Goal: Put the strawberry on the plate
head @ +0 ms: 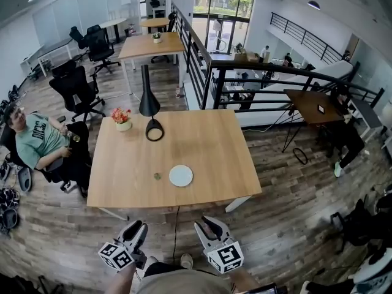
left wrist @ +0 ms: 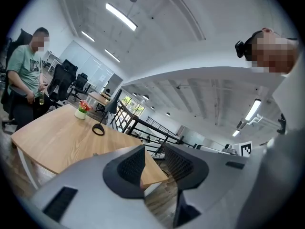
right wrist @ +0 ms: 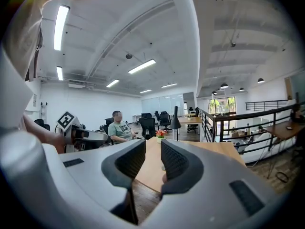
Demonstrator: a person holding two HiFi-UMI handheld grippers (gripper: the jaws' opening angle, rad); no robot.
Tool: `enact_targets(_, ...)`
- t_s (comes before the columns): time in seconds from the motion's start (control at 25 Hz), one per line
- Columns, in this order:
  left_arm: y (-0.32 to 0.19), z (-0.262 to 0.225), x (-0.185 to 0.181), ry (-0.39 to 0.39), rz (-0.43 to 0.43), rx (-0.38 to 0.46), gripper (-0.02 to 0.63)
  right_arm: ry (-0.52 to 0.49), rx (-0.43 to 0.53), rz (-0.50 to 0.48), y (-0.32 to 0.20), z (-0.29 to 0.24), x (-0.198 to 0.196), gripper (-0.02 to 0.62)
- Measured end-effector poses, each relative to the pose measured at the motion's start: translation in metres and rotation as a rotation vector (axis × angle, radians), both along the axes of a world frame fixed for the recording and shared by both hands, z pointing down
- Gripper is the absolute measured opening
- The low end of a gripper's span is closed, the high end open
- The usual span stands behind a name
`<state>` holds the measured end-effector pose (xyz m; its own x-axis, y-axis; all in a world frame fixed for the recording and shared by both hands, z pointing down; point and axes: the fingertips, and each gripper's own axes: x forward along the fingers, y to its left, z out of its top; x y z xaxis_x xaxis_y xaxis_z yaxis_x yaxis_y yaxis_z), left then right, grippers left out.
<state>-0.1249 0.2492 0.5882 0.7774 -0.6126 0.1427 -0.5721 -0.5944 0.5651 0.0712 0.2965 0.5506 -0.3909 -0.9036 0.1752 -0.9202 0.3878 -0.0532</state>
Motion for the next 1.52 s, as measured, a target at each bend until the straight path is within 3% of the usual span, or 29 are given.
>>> enact_targets(0.68, 0.007, 0.006, -0.017, -0.025, -0.104, -0.051, 0.126, -0.024, -0.066, -0.042, -0.017, 0.022, 0.007, 0.084)
enact_targets(1.08, -0.059, 0.019, -0.021, -0.023, -0.106, -0.065, 0.126, -0.013, -0.122, -0.054, -0.077, 0.036, -0.007, 0.086)
enact_targets(1.52, -0.16, 0.028, -0.026, -0.061, -0.042, -0.082, 0.126, 0.029, -0.153, -0.024, -0.173, 0.042, -0.016, 0.084)
